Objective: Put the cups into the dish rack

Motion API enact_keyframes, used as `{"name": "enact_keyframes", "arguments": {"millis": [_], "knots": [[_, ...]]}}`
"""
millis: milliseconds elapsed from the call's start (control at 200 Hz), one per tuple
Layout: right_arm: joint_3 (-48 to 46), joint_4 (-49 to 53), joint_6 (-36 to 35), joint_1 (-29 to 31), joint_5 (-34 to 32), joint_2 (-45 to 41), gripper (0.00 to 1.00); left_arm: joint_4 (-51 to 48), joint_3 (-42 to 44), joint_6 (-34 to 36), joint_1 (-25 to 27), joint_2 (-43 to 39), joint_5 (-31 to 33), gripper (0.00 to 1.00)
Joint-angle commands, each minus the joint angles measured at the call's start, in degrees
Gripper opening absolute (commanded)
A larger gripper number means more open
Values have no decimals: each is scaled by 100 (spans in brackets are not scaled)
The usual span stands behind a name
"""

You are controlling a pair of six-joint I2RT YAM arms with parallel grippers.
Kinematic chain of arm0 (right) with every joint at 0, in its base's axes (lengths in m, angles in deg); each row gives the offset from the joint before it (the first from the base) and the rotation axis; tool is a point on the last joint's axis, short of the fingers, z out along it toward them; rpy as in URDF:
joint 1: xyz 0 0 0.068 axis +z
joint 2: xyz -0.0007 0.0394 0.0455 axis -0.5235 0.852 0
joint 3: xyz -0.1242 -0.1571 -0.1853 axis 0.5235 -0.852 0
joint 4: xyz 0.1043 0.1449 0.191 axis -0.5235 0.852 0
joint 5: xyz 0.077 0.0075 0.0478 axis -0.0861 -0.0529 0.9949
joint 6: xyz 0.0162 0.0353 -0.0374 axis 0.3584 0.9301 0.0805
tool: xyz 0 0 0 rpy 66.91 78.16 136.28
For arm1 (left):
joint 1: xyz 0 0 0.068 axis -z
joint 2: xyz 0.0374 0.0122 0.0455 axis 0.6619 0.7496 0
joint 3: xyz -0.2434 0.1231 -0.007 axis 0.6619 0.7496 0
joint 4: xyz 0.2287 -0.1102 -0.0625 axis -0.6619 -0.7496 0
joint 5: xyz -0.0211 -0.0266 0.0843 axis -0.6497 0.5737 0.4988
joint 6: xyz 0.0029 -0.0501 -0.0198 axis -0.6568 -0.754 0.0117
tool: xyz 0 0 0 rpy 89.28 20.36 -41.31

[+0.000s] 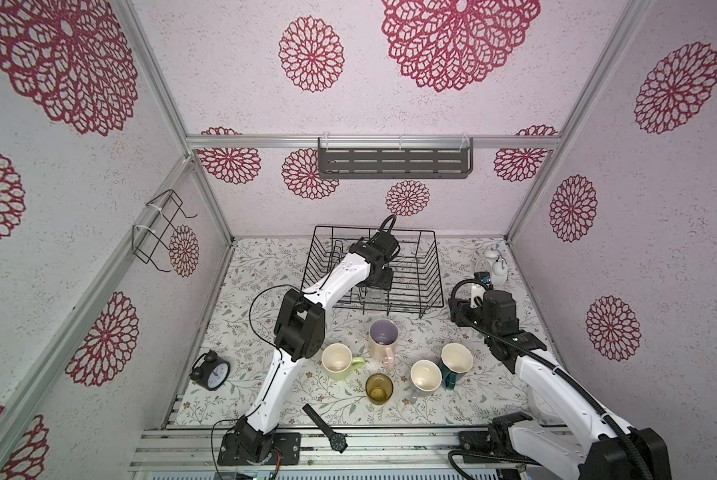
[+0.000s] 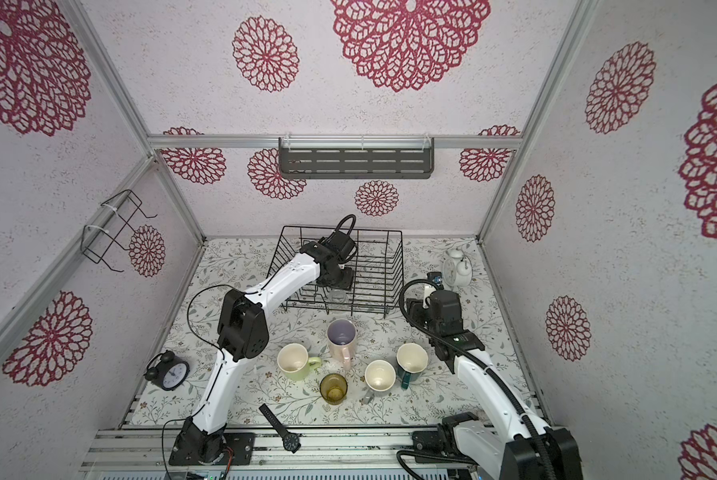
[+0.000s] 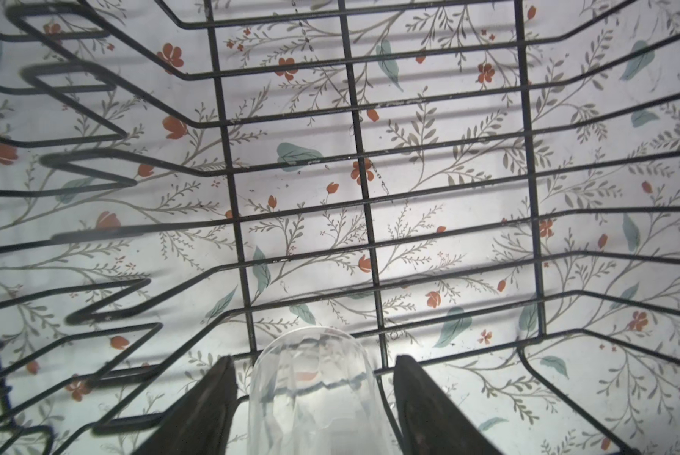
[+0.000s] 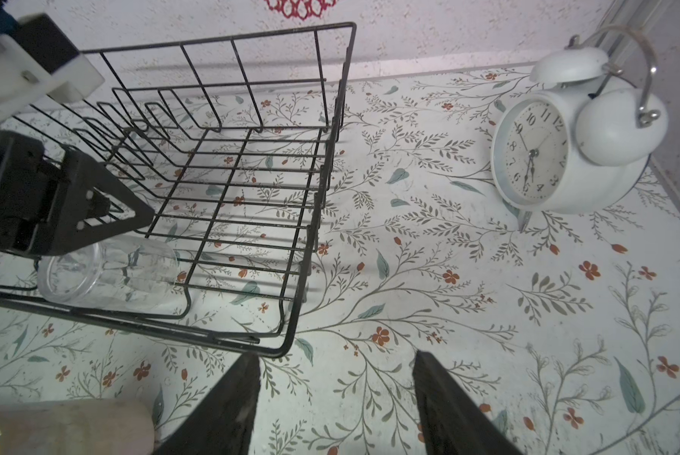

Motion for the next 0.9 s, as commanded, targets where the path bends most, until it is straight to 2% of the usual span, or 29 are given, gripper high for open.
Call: {"name": "enact_keyframes", "arguments": {"millis": [0, 210, 410, 616, 631, 651, 896], "knots": [[767, 555, -111, -25, 372, 350, 65, 174, -133, 81, -41, -262, 239, 72], [1705, 1403, 127, 113, 695, 1085, 65, 192, 95, 221, -61, -1088, 801, 74], [2763, 2365, 146, 757, 203, 1726, 64, 236, 854, 241, -226, -2010, 1145, 80], [3867, 2918, 783, 1346, 67, 2716, 66, 336, 2005, 165, -524, -3168, 1454, 83], [3933, 2937, 848, 1369, 62, 2779, 73, 341, 2099, 156, -552, -3242, 1467, 83], [4025, 2970, 910, 1408, 70, 2885, 75, 350, 2225, 144, -593, -3357, 1493, 84], [5193, 3301, 1401, 2005, -284, 3995, 77, 605, 3871, -80, -1223, -4673, 1607, 93]]}}
